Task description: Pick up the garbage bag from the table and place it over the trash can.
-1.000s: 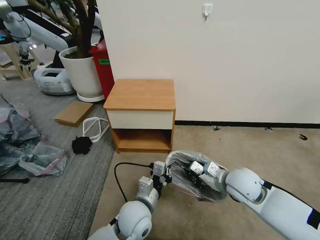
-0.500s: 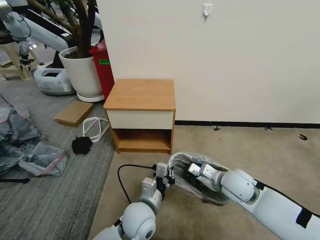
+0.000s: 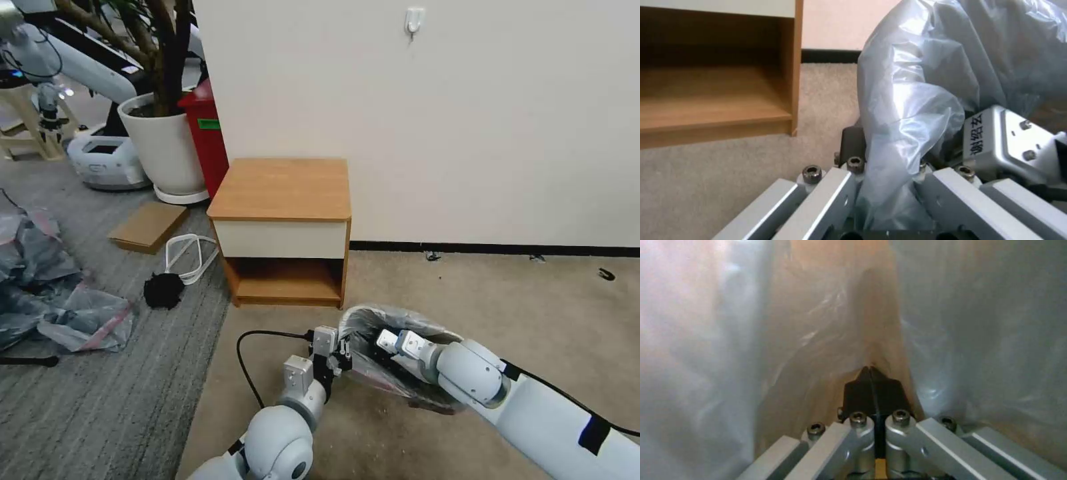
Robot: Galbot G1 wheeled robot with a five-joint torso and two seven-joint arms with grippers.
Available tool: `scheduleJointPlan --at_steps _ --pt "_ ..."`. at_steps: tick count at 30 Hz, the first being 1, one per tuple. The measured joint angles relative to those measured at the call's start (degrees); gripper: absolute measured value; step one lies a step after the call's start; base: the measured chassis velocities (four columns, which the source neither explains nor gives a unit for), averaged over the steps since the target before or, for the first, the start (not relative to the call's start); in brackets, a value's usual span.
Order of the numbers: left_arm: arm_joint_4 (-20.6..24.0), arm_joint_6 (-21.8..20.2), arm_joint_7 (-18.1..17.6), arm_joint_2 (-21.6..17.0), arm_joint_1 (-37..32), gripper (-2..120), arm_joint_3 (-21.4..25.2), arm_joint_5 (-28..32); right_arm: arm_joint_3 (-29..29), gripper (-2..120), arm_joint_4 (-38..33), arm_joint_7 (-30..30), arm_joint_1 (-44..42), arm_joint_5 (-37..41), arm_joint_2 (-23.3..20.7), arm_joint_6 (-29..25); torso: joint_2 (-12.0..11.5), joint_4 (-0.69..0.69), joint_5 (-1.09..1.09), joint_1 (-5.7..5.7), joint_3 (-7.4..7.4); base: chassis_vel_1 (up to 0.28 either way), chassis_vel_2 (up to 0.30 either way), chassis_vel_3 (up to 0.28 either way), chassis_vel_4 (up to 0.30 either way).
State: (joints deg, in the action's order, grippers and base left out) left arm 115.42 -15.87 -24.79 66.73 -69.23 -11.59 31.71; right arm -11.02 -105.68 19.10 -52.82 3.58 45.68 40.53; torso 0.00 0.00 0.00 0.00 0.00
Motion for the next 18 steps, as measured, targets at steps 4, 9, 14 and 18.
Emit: scheduleJointPlan --at_steps 4,9,14,18 --pt "0.22 -0.06 -0.03 -0.03 -0.07 2 -0.03 0.17 0.01 0 0.53 0.05 -0.06 -0.35 0.15 -0.01 0.0 0.0 0.0 0.0 0.0 0.0 0.0 0.0 0.0" --pt "0.45 -0.11 -0.05 -0.07 -0.15 2 -0.03 0.68 0.06 0 1.12 0.16 -0.25 -0.83 0.42 -0.02 0.0 0.0 0.0 0.0 0.0 0.0 0.0 0.0 0.0" --pt "0.58 -0.16 -0.07 -0.17 -0.1 2 -0.03 1.36 0.06 0 1.8 0.19 -0.14 -1.38 0.95 -0.03 0.0 0.0 0.0 0.0 0.0 0.0 0.0 0.0 0.0" --pt "0.61 -0.22 -0.09 -0.23 -0.05 2 -0.04 1.84 -0.13 0 2.3 0.31 0.21 -1.66 1.19 -0.05 0.0 0.0 0.0 0.0 0.0 0.0 0.0 0.0 0.0"
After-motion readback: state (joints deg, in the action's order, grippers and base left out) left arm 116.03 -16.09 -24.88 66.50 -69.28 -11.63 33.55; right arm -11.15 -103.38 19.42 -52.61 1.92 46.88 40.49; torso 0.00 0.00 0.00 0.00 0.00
